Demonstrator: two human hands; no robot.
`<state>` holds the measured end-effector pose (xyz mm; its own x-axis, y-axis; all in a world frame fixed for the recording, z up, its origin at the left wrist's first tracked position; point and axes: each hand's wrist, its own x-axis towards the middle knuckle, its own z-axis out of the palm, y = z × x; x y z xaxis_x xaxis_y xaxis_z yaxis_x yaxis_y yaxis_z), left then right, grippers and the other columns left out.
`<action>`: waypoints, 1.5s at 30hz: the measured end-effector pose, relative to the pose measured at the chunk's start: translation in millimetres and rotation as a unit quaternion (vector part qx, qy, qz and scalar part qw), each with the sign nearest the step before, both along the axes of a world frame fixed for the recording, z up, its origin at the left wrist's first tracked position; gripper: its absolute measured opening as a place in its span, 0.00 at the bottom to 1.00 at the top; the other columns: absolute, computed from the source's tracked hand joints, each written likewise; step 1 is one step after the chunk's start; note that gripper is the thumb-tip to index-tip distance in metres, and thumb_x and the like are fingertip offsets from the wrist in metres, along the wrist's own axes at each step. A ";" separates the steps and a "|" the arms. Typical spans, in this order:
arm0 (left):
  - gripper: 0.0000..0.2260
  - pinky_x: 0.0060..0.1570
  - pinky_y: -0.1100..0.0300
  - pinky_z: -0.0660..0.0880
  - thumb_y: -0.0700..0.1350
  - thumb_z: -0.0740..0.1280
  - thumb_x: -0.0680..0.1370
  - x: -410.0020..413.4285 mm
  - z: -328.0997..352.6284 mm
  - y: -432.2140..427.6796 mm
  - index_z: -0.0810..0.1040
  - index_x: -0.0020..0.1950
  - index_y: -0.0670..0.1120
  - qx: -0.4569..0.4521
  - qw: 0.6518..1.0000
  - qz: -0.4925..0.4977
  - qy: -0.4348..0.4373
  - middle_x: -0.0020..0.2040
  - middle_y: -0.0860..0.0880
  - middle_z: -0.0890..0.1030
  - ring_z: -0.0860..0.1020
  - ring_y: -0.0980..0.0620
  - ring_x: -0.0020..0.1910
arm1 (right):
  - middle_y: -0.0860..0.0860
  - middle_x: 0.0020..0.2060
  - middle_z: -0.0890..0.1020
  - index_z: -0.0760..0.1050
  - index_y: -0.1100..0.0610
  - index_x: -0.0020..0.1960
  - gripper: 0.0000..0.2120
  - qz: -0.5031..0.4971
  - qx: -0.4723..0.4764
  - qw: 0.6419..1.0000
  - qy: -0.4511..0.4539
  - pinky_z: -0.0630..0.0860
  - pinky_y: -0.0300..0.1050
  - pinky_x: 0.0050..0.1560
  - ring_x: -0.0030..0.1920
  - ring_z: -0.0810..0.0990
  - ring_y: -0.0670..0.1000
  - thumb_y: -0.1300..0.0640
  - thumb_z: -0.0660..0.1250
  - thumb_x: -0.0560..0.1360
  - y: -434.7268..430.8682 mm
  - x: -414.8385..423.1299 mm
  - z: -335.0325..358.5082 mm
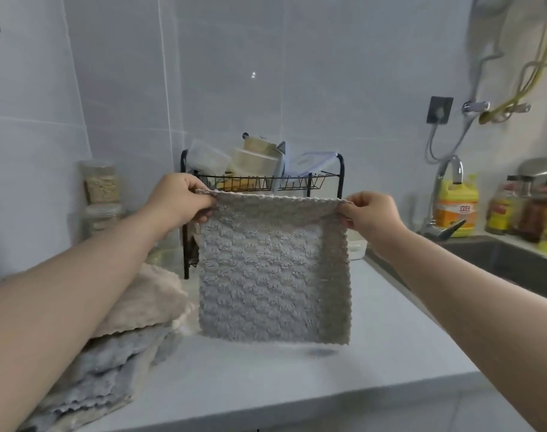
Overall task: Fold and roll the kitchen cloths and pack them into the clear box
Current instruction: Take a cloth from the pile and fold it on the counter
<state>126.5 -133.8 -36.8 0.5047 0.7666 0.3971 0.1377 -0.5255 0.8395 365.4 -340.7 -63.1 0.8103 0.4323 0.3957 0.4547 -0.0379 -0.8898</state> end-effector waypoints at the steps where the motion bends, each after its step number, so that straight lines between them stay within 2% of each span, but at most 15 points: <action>1: 0.07 0.43 0.48 0.81 0.33 0.73 0.72 8.9 -2.4 3.8 0.78 0.38 0.41 -0.004 1.000 -0.002 0.001 0.34 0.40 0.81 0.81 0.43 0.35 | 0.56 0.35 0.83 0.80 0.56 0.38 0.06 0.001 0.004 1.000 0.009 0.82 0.57 0.50 0.36 0.80 0.54 0.60 0.73 0.73 5.1 9.1 -2.9; 3: 0.07 0.43 0.48 0.81 0.32 0.73 0.72 21.2 -5.0 10.5 0.77 0.38 0.41 -0.011 1.000 -0.002 -0.007 0.34 0.40 0.80 0.80 0.43 0.34 | 0.60 0.38 0.84 0.80 0.57 0.38 0.06 0.013 0.035 0.999 0.040 0.82 0.56 0.51 0.38 0.81 0.54 0.63 0.71 0.74 13.6 23.8 -5.4; 6: 0.08 0.37 0.57 0.81 0.32 0.73 0.71 28.4 -6.8 18.1 0.78 0.37 0.43 -0.008 0.999 0.008 -0.042 0.36 0.43 0.80 0.81 0.46 0.34 | 0.59 0.41 0.83 0.79 0.60 0.42 0.06 0.043 0.082 0.994 0.061 0.83 0.40 0.43 0.37 0.83 0.50 0.68 0.67 0.76 17.2 31.3 -0.7; 11: 0.05 0.47 0.52 0.80 0.35 0.74 0.71 14.5 -23.0 11.1 0.81 0.40 0.44 0.018 0.999 0.008 -0.030 0.39 0.44 0.82 0.82 0.45 0.41 | 0.57 0.39 0.82 0.79 0.61 0.42 0.06 0.078 0.086 0.991 0.072 0.82 0.36 0.43 0.38 0.83 0.50 0.70 0.68 0.75 4.1 26.7 -5.7; 15: 0.04 0.44 0.57 0.79 0.35 0.74 0.71 -8.0 -57.8 -10.6 0.82 0.42 0.43 0.056 0.997 -0.002 0.059 0.41 0.47 0.84 0.81 0.48 0.43 | 0.57 0.38 0.83 0.80 0.61 0.41 0.06 0.096 0.010 0.993 0.064 0.82 0.37 0.43 0.38 0.83 0.51 0.69 0.69 0.74 -20.5 17.7 -38.5; 19: 0.10 0.45 0.57 0.77 0.33 0.75 0.68 -26.2 -109.7 -33.0 0.82 0.35 0.49 0.051 0.990 -0.032 0.127 0.39 0.46 0.85 0.80 0.50 0.38 | 0.57 0.44 0.85 0.82 0.59 0.41 0.05 0.084 -0.127 0.988 0.026 0.82 0.49 0.53 0.43 0.84 0.56 0.68 0.70 0.73 -49.3 7.4 -91.1; 26: 0.06 0.42 0.62 0.76 0.41 0.74 0.68 -50.0 -172.1 -63.7 0.83 0.35 0.53 0.091 0.946 -0.084 0.300 0.37 0.54 0.84 0.81 0.57 0.39 | 0.46 0.44 0.86 0.86 0.54 0.45 0.10 0.100 -0.327 0.934 -0.098 0.78 0.38 0.49 0.46 0.84 0.46 0.64 0.69 0.70 -90.4 -16.3 -137.9; 28: 0.05 0.39 0.64 0.75 0.43 0.73 0.69 -55.0 -177.5 -68.2 0.84 0.34 0.50 0.095 0.936 -0.113 0.319 0.35 0.54 0.84 0.81 0.57 0.36 | 0.45 0.45 0.86 0.86 0.53 0.46 0.10 0.112 -0.374 0.910 -0.140 0.76 0.36 0.51 0.47 0.82 0.45 0.62 0.69 0.70 -95.0 -16.4 -141.4; 31: 0.14 0.38 0.61 0.74 0.50 0.69 0.74 -51.5 -182.3 -61.2 0.80 0.33 0.42 0.105 0.949 -0.083 0.284 0.37 0.46 0.84 0.81 0.49 0.38 | 0.51 0.45 0.86 0.85 0.58 0.44 0.10 0.100 -0.388 0.904 -0.149 0.78 0.44 0.52 0.49 0.81 0.52 0.58 0.66 0.69 -94.4 -18.4 -143.4; 34: 0.07 0.43 0.66 0.71 0.50 0.67 0.77 -37.1 -183.2 -57.9 0.81 0.40 0.55 0.130 0.950 -0.067 0.275 0.48 0.51 0.83 0.81 0.52 0.46 | 0.53 0.60 0.81 0.82 0.58 0.55 0.14 0.084 -0.384 0.898 -0.198 0.71 0.44 0.62 0.63 0.76 0.54 0.57 0.62 0.75 -80.0 -26.4 -143.6; 35: 0.04 0.51 0.67 0.71 0.51 0.69 0.77 -33.1 -183.1 -58.4 0.80 0.50 0.60 0.126 0.943 -0.086 0.296 0.59 0.55 0.80 0.79 0.56 0.54 | 0.51 0.67 0.76 0.79 0.55 0.62 0.16 0.098 -0.400 0.883 -0.225 0.66 0.42 0.66 0.69 0.71 0.52 0.54 0.62 0.78 -74.4 -30.6 -143.9; 37: 0.28 0.69 0.62 0.62 0.62 0.69 0.73 -25.6 -187.7 -60.1 0.69 0.71 0.58 0.118 0.910 -0.130 0.375 0.75 0.56 0.65 0.66 0.56 0.71 | 0.51 0.75 0.66 0.70 0.51 0.72 0.22 0.144 -0.444 0.846 -0.257 0.58 0.41 0.72 0.76 0.60 0.49 0.47 0.62 0.79 -65.9 -31.9 -148.8; 40: 0.55 0.73 0.60 0.43 0.83 0.48 0.58 -22.7 -194.6 -60.7 0.48 0.79 0.55 0.175 0.840 -0.171 0.484 0.79 0.54 0.45 0.45 0.55 0.78 | 0.53 0.77 0.60 0.60 0.51 0.76 0.29 0.173 -0.491 0.807 -0.278 0.54 0.44 0.74 0.77 0.55 0.50 0.42 0.59 0.80 -62.0 -28.6 -159.6; 42: 0.56 0.72 0.59 0.38 0.84 0.39 0.55 -24.4 -198.4 -57.5 0.40 0.78 0.56 0.205 0.809 -0.179 0.521 0.78 0.53 0.38 0.38 0.56 0.76 | 0.52 0.79 0.55 0.53 0.53 0.79 0.31 0.165 -0.503 0.790 -0.309 0.50 0.45 0.76 0.78 0.50 0.50 0.40 0.54 0.81 -62.4 -24.8 -169.7; 45: 0.51 0.72 0.57 0.37 0.81 0.37 0.60 -22.1 -197.9 -56.5 0.34 0.77 0.55 0.230 0.780 -0.186 0.552 0.76 0.53 0.32 0.35 0.56 0.74 | 0.50 0.79 0.53 0.51 0.52 0.79 0.33 0.179 -0.515 0.778 -0.312 0.49 0.49 0.77 0.79 0.50 0.51 0.37 0.49 0.80 -61.4 -18.5 -176.9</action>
